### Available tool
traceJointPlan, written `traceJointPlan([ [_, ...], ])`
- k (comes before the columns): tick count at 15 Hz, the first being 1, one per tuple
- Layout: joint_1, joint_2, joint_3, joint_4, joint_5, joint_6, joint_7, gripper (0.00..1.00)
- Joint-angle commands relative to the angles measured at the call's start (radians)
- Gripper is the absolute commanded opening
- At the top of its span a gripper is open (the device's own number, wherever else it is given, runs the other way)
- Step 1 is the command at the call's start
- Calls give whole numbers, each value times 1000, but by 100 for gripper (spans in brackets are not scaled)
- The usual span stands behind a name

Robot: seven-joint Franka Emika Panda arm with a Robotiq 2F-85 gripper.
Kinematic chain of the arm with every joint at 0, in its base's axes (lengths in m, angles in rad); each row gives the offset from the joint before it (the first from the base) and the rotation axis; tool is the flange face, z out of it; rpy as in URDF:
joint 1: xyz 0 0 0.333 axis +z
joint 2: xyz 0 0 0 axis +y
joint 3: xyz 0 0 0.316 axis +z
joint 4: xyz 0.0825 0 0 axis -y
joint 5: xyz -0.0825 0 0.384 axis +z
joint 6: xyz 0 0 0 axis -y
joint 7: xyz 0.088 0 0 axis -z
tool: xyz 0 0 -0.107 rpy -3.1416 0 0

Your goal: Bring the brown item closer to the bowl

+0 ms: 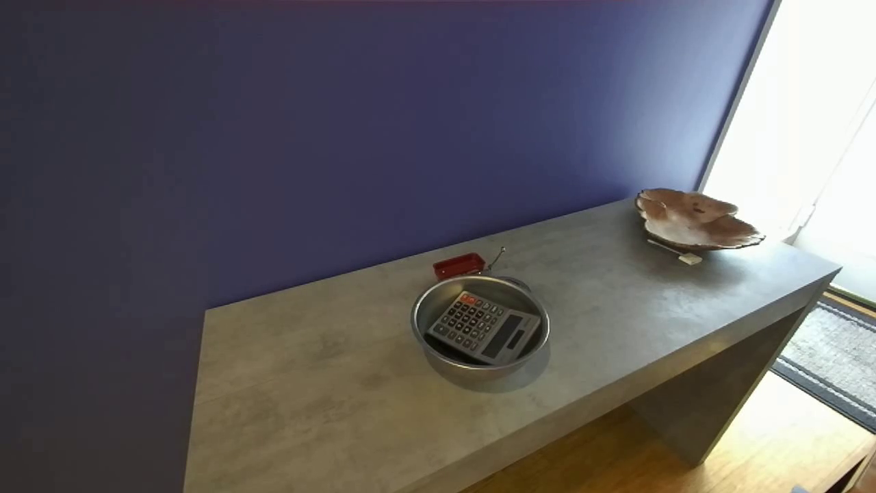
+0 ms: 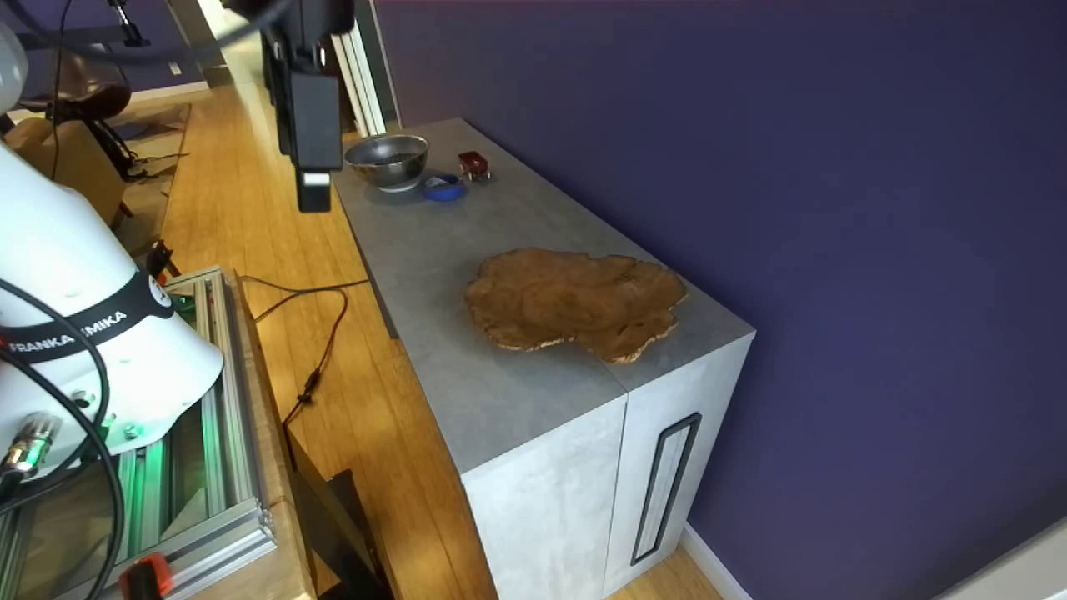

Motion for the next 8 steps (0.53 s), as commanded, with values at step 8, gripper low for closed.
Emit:
traceJointPlan([
  [8,-66,184,5,-9,130,80,-49,100],
])
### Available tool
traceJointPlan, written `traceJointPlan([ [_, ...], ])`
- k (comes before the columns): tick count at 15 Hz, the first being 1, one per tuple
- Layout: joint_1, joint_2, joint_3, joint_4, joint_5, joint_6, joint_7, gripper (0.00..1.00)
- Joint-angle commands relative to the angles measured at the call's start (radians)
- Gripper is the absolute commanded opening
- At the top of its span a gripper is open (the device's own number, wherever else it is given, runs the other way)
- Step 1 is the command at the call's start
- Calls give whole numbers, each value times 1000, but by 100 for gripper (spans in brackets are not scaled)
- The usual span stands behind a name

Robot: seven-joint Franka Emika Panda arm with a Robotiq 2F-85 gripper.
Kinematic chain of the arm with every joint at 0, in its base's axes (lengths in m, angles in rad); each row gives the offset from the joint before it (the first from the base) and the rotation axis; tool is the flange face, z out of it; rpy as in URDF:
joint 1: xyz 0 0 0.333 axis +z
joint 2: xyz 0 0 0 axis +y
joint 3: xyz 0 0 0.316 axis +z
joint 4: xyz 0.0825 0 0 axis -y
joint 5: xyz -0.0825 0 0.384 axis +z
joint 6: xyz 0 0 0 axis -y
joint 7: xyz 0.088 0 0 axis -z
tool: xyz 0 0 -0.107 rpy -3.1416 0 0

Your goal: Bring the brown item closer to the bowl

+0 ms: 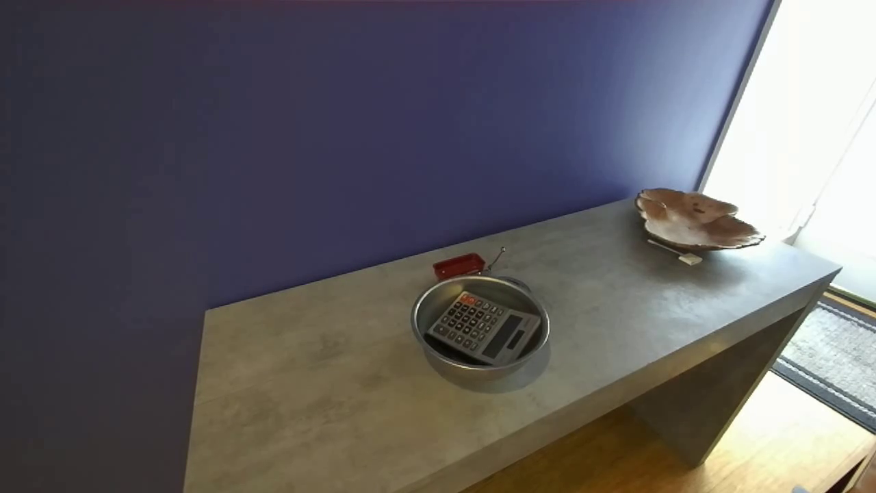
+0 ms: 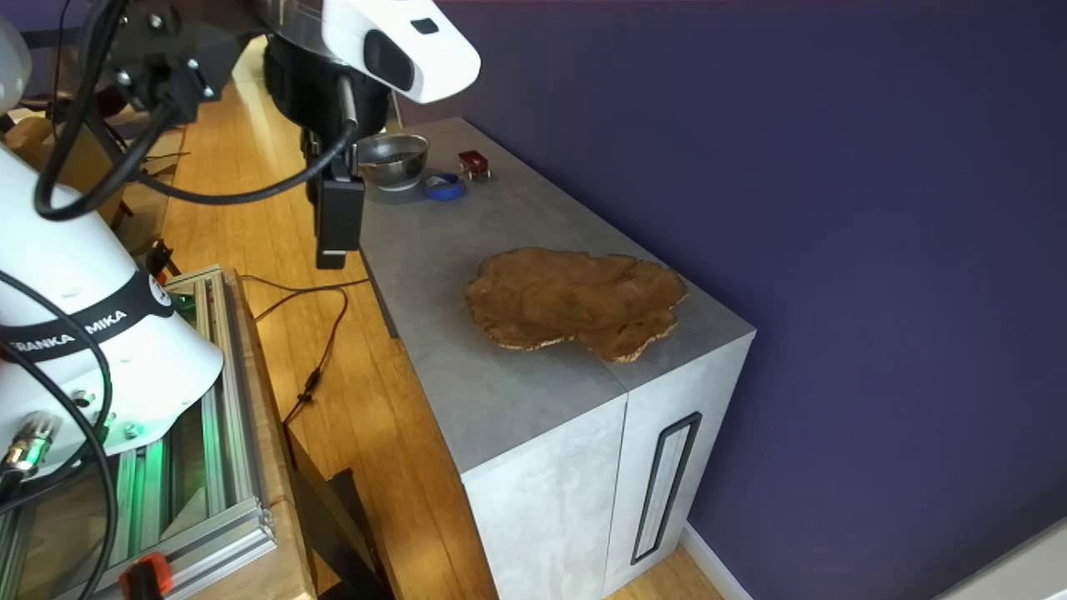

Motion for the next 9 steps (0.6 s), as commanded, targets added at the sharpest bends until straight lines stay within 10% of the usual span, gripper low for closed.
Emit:
traceJointPlan([
  [1,-36,3,35,1,14,0,-14,100],
  [9,-74,293,-114,111,295,-33,-216,100],
])
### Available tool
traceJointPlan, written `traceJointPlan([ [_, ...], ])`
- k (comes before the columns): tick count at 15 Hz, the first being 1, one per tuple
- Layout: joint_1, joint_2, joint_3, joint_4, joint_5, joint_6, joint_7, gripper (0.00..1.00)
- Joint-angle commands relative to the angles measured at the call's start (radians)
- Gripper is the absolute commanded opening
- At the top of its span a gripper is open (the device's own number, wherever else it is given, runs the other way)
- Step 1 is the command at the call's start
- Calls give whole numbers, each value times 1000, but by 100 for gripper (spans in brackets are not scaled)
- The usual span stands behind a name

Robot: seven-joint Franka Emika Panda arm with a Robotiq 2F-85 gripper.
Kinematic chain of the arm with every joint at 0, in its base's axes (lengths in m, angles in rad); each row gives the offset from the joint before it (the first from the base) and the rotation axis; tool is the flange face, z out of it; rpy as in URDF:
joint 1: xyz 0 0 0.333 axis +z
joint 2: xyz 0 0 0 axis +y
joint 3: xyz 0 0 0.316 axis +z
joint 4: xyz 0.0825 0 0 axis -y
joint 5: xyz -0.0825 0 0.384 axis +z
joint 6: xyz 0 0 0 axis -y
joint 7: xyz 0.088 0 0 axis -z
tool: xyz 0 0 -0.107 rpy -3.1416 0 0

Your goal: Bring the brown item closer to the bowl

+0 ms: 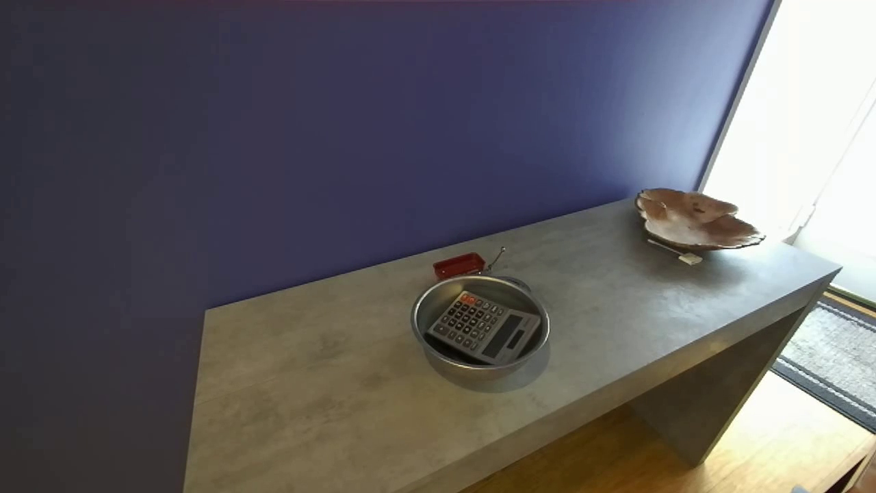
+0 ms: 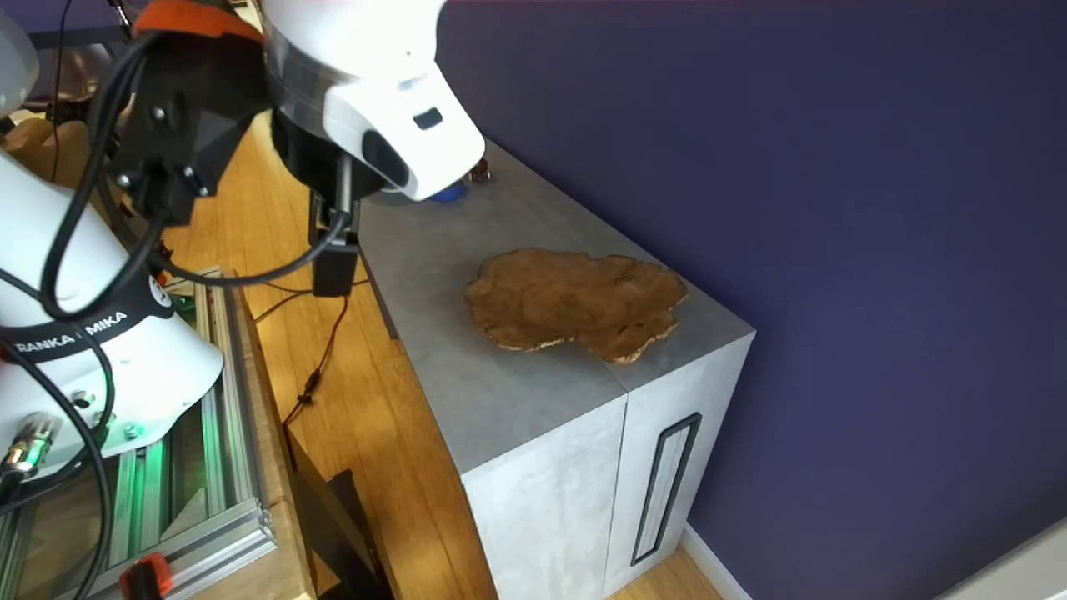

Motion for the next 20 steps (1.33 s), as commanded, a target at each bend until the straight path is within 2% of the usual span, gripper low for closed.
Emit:
traceJointPlan([
  [1,-21,210,-67,102,194,-41,-184,100],
  [3,-33,312,-72,153,272,-122,-284,100],
  [4,-58,187,-30,75,201,-47,-192,100],
  [6,-70,266,-27,113,239,-82,-249,100],
  [8,-68,289,-16,120,278,-72,-250,100],
  [10,-68,341,20,108,422,-84,-245,100],
  [16,-75,476,132,62,790,48,-266,100],
  [18,-100,535,138,90,905,99,-303,100],
  [20,-149,587,119,141,949,69,-351,100],
])
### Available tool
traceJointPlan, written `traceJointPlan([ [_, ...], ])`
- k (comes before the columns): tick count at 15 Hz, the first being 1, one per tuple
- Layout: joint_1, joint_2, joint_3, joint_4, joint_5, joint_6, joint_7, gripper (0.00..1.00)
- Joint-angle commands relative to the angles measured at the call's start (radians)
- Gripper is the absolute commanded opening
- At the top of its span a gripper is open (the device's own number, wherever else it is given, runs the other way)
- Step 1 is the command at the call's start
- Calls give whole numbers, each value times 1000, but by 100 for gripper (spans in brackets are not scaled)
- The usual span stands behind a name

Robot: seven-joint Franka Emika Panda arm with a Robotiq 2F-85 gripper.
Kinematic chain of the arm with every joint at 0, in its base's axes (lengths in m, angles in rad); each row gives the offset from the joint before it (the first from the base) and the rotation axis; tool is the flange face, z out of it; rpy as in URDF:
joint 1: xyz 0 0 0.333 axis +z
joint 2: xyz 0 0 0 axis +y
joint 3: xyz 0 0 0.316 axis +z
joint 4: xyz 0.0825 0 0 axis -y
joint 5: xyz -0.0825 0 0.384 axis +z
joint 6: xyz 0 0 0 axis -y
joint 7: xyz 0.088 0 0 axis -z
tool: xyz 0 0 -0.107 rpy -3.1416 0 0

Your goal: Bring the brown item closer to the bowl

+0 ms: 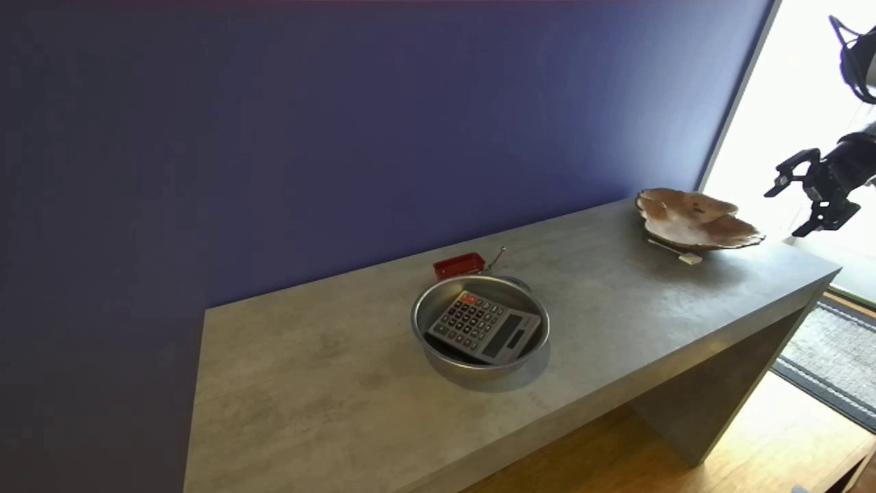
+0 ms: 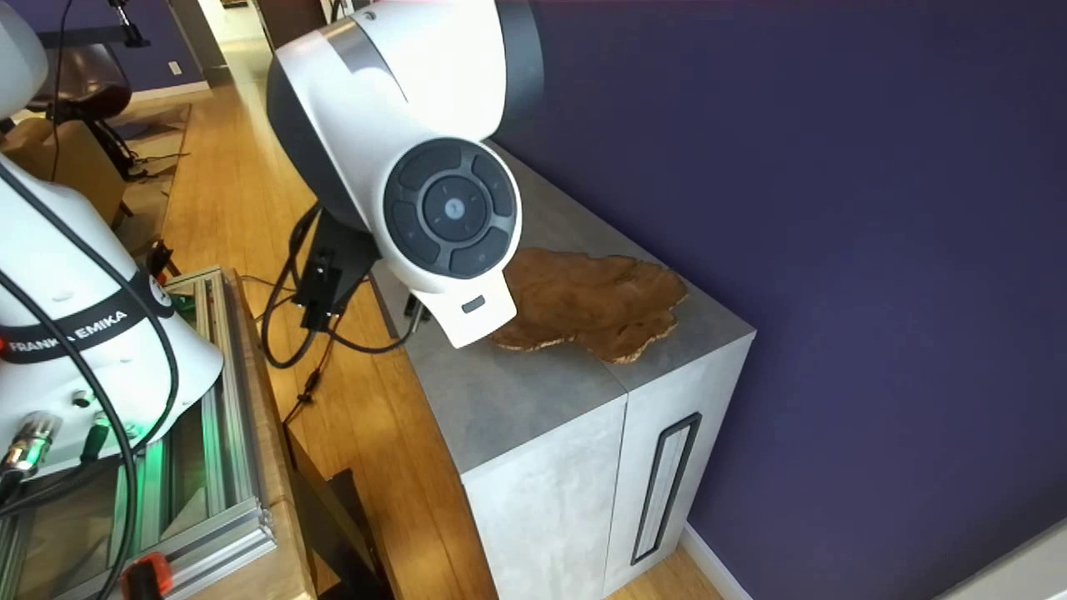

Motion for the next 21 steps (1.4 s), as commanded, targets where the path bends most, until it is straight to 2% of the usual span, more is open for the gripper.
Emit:
traceJointPlan([
  [1,-109,90,-21,96,25,-59,-98,100],
  [3,-159,106,-39,148,-14,-97,-134,100],
  [5,-179,122,-48,173,-15,-25,-191,100],
  [6,-193,131,-49,184,-13,-26,-203,100],
  [7,-187,102,-41,153,2,-31,-167,100],
  [10,-202,116,-44,172,1,-30,-191,100],
  [21,-238,287,21,213,234,-84,-572,100],
])
